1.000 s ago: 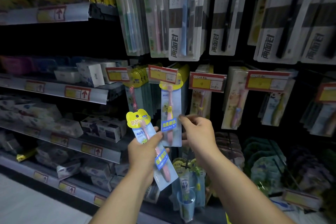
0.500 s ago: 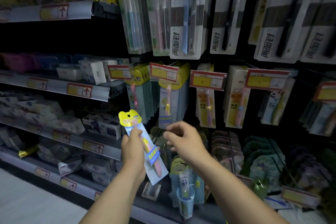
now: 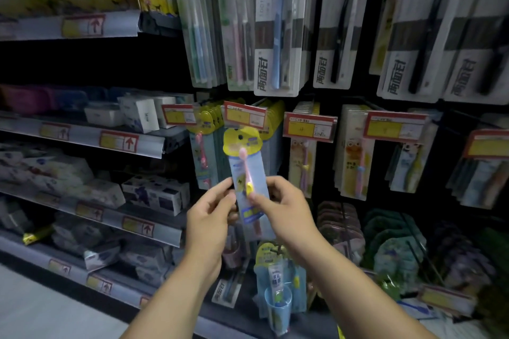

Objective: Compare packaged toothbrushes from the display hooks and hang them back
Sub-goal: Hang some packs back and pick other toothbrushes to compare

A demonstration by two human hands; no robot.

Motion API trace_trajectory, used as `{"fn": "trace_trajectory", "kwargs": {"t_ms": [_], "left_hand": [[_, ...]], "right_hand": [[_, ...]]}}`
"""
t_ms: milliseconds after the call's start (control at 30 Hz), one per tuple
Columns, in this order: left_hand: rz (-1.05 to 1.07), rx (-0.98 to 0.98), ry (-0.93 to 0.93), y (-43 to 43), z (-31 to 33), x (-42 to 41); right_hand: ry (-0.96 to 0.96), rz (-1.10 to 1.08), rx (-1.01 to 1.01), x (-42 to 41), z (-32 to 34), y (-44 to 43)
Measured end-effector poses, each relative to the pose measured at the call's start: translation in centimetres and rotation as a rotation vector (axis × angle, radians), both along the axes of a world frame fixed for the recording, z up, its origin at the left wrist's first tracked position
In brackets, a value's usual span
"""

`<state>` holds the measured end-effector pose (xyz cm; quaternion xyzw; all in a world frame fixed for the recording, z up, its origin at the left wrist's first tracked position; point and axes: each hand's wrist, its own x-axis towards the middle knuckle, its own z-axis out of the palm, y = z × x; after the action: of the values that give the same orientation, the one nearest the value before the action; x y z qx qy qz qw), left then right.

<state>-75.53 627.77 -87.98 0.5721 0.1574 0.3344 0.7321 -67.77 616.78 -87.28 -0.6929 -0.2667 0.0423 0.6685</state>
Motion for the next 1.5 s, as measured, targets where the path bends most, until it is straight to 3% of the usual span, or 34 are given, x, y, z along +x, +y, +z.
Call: {"fn": "trace_trajectory", "kwargs": {"t_ms": [767,1100,1500], "left_hand": [[-0.06,0.023,0.149,0.2,-1.6,-0.2],[-0.037,0.173,0.11,-0.3,-1.1,0.0],[0.045,0.106,0.046,-0.5,-1.3,0.3]], "right_hand": [[-0.067,-0.083,-0.004,-0.3,1.0,1.3],[-0.008,-0.174,0.095,0.2,1.8,0.8],[-0.011,-0.128,0.075,0.5,2.4,1.4]]}}
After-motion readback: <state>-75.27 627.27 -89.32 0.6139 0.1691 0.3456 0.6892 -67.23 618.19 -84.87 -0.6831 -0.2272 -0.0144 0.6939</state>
